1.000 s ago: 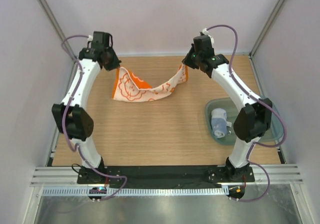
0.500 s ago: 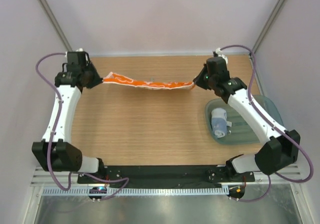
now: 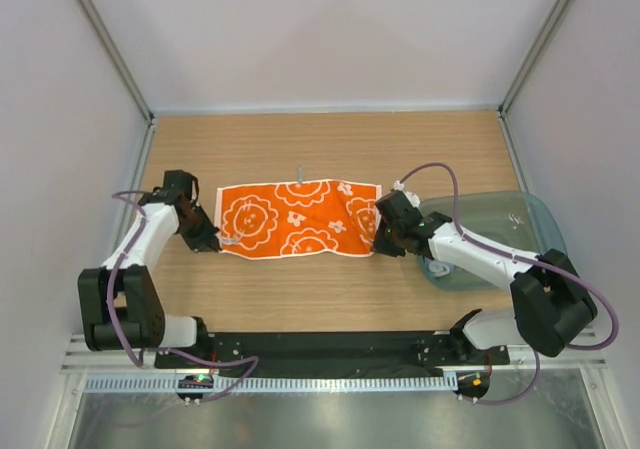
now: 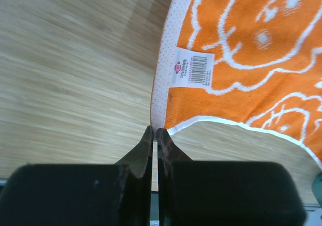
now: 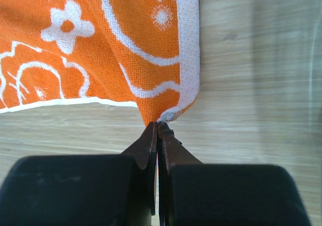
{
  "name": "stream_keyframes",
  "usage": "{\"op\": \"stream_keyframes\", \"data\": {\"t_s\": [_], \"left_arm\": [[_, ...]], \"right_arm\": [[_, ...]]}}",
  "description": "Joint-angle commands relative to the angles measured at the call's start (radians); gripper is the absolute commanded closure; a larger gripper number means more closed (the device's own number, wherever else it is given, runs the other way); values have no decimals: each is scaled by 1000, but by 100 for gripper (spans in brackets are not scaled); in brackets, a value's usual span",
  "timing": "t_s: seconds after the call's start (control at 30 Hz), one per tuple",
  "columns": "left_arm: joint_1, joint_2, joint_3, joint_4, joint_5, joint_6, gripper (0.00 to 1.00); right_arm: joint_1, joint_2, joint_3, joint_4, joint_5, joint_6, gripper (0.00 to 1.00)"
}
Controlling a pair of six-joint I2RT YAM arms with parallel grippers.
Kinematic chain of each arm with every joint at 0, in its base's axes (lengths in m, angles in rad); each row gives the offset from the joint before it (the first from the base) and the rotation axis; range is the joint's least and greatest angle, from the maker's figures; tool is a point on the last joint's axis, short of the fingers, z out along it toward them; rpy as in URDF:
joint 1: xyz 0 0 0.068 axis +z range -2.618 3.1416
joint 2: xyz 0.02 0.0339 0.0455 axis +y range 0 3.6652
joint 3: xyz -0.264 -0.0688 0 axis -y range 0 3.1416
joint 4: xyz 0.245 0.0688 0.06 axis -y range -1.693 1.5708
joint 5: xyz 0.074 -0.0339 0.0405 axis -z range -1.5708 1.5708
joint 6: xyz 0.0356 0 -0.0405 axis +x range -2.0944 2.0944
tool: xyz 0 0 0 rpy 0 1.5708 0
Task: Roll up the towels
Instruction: Flatten the towel, then fold the towel
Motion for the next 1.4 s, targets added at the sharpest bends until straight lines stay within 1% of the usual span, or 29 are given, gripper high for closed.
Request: {"op": "stream_keyframes", "data": {"t_s": [0.0,0.13,0.2,0.23,0.3,0.43,0.63,0.8,0.87,1.1,1.37], "left_arm": [[5,-99,11,-18,17,-49,100],[7,-127,30,-115,-98,-92,100],[14,-136,42,-153,-117,-103,100],[26,-141,55,-164,-118,-103,100],[43,-144,69,-179,-117,-92,100],[99,-142,68,-206,-117,-63,100],[120,-184,72,-241,-100,-52,100],[120,-210,68,-245,-86,-48,100],[119,-208,69,-244,-88,-43,100],[120,-178,77,-221,-68,-23,100],[120,-179,88,-199,-88,0,100]], "right_arm": [[26,-43,-26,43,30,63,99],[46,-10,-41,26,28,93,99],[46,6,-38,-4,53,97,99],[46,12,-32,-20,95,96,99],[35,44,-11,-49,113,88,99],[13,119,23,-73,111,70,99],[-5,171,9,-43,81,60,99],[-2,150,3,-52,79,54,99],[-4,118,6,-69,82,50,99],[18,41,67,-113,74,19,99],[18,50,143,-149,94,-2,99]]}}
